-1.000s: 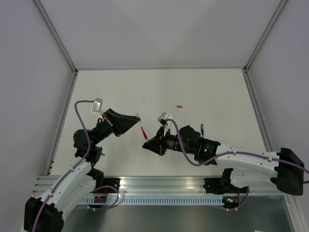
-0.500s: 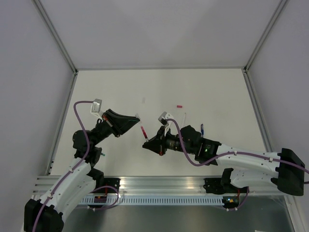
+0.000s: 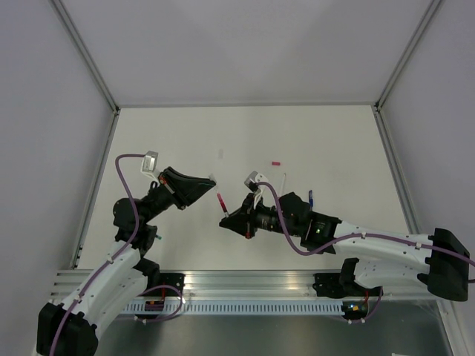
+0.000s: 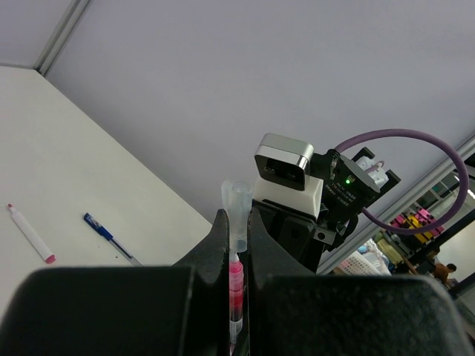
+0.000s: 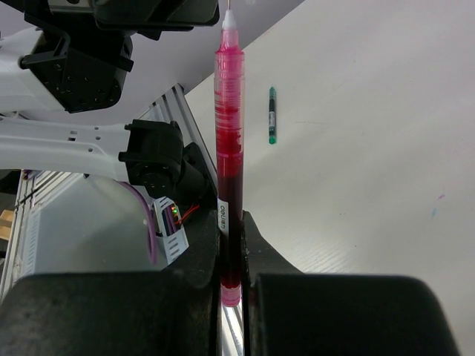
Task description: Insert the pens into the pen caps
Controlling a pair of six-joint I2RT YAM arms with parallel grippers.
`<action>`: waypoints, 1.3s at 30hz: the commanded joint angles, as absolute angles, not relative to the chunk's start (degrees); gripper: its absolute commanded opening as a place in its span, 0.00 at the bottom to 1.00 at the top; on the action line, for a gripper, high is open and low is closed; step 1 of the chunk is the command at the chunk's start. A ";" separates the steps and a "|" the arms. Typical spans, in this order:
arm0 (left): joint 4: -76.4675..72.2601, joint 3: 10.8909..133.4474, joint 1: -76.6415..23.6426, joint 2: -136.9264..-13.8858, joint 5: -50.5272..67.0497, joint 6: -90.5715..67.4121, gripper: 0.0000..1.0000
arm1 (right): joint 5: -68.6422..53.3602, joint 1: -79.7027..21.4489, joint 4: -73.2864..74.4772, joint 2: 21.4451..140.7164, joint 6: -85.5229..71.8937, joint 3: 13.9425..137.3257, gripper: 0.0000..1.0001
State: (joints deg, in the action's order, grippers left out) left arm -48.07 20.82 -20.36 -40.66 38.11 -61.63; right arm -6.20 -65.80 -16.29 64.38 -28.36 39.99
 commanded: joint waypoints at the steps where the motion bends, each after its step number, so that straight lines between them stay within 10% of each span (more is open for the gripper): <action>1: -48.69 22.24 -20.30 -40.69 38.76 -60.03 0.02 | -6.86 -66.27 -18.37 62.84 -29.09 40.96 0.00; 35: -58.36 16.79 -20.30 -38.68 51.94 -61.96 0.02 | -0.44 -66.27 -12.57 68.73 -22.77 52.03 0.00; 36: -56.18 17.14 -20.30 -38.32 51.68 -61.35 0.06 | -2.18 -66.18 -12.74 68.64 -22.59 51.60 0.00; 39: -51.09 18.72 -20.30 -37.36 51.15 -60.04 0.58 | -5.09 -66.27 -12.83 69.08 -22.32 50.54 0.00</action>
